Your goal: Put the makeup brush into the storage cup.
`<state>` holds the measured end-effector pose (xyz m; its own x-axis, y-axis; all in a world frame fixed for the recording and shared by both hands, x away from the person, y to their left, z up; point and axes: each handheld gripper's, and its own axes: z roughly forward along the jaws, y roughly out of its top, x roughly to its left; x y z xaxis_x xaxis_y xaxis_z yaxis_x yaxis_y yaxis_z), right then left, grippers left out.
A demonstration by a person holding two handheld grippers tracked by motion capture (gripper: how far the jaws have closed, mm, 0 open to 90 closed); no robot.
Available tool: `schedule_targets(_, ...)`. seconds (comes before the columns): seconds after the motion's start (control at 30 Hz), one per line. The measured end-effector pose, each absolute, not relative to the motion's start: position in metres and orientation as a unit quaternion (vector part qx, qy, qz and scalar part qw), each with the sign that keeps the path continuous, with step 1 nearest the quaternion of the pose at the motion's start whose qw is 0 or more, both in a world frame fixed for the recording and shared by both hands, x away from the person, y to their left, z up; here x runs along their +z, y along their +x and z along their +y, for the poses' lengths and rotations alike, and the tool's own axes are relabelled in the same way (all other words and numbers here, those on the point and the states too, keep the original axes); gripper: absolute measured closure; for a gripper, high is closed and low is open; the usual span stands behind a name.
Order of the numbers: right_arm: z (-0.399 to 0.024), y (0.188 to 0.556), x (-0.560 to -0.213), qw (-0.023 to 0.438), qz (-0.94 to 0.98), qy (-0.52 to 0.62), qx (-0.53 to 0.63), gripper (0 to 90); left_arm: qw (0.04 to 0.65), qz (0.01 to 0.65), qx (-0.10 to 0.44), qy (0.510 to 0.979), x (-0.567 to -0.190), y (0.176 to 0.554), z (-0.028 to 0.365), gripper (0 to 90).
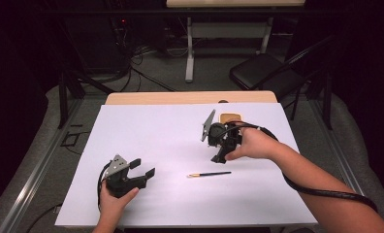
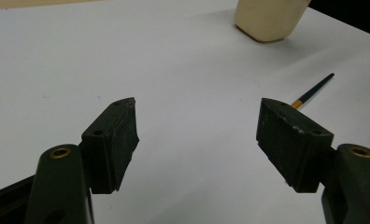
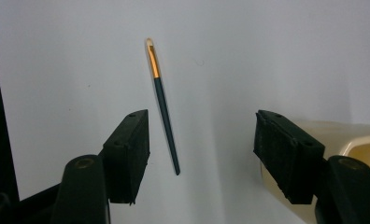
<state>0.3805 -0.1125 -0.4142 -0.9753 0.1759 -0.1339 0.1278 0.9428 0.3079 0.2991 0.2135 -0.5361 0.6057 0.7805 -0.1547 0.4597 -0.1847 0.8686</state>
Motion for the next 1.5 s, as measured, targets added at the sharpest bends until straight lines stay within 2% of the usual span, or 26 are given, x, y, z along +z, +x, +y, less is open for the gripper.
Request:
schedule_targets(0.33, -0.093, 0.382, -0.42, 0.088, 0.985, 0.049, 0.138, 40.3, 0.486, 0.411, 0.165, 0.754, -0.536, 0.299, 0.213, 29.2)
schedule_targets(0.63, -0.08, 0.38, -0.433, 0.068, 0.988, 0.039, 0.133, 41.3, 0.487, 0.408, 0.165, 0.755, -0.536, 0.299, 0.213, 29.2)
schedule_targets(0.97, -0.077, 0.382, -0.447, 0.05, 0.991, 0.046, 0.119, 44.6, 0.487, 0.407, 0.165, 0.755, -0.536, 0.299, 0.213, 29.2)
schedule_targets(1.5, -0.077, 0.385, -0.459, 0.048, 0.99, 0.045, 0.125, 48.5, 0.487, 0.406, 0.164, 0.755, -0.536, 0.299, 0.213, 29.2)
